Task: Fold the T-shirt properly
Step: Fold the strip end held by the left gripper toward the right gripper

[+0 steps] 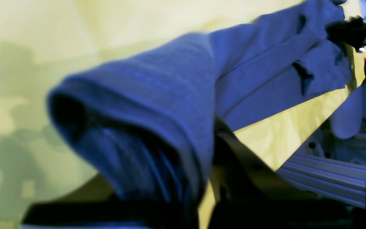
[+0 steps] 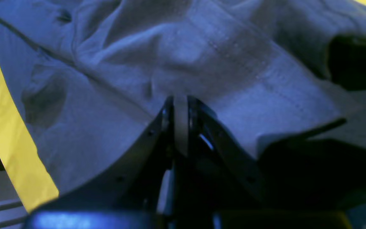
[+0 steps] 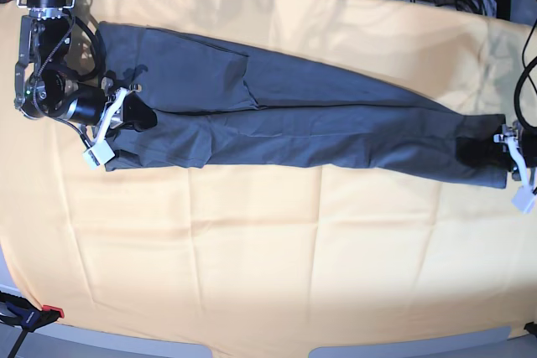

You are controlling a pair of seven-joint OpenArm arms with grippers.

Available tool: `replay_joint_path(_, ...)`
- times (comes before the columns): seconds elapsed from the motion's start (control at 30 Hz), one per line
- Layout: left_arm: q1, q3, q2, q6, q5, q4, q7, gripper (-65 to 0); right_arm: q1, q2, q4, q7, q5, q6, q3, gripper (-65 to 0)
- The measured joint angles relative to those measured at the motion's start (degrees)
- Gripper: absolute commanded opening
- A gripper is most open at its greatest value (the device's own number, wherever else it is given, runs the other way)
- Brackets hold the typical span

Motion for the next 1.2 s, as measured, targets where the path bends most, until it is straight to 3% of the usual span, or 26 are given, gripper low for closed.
replay_joint_path(0.33,1.25,-0.04,8.48,0.0,-0.02,17.9,0.09,-65.0,0.66,-0.68,0.04,1.73,-2.78,0.26,-0.31,-65.0)
replay_joint_path(0.5,6.75,-0.33,13.53,-0.46,-0.04,25.99,0.26,-65.0,0.72,-0.85,0.04,2.19,-3.63,0.44,-0.35,-65.0)
replay_joint_path(0.77,9.97,-0.33,24.37,-3.39,0.04,25.0,0.22,-65.0,0.87,-0.85,0.04,2.14,-3.61,0.44,-0.37,-65.0)
replay_joint_path(0.83,9.99,-0.35,26.64,-5.7,0.02,24.96,0.24,-65.0,0.87,-0.83,0.04,2.14,-3.61,0.46,-0.37,-65.0)
replay_joint_path(1.0,9.99,-0.37,31.91,-5.86,0.02,24.96,0.26,-65.0,0.87,-0.85,0.04,2.12,-3.58,0.44,-0.37,-65.0)
replay_joint_path(1.03,9.99,-0.35,32.65,-5.86,0.04,24.96,0.33,-61.5,0.87,-0.85,0.04,2.1,-3.58,0.44,-0.37,-63.6)
replay_joint_path(1.13,9.97,-0.37,33.86,-5.86,0.0,24.96,0.09,-31.7,0.85,-0.92,0.04,2.05,-2.93,0.81,-0.37,-48.0)
replay_joint_path(1.2,9.94,-0.37,34.05,-5.86,-0.02,24.96,0.22,-19.0,0.85,-0.96,0.04,2.05,-2.54,0.92,-0.44,-40.7)
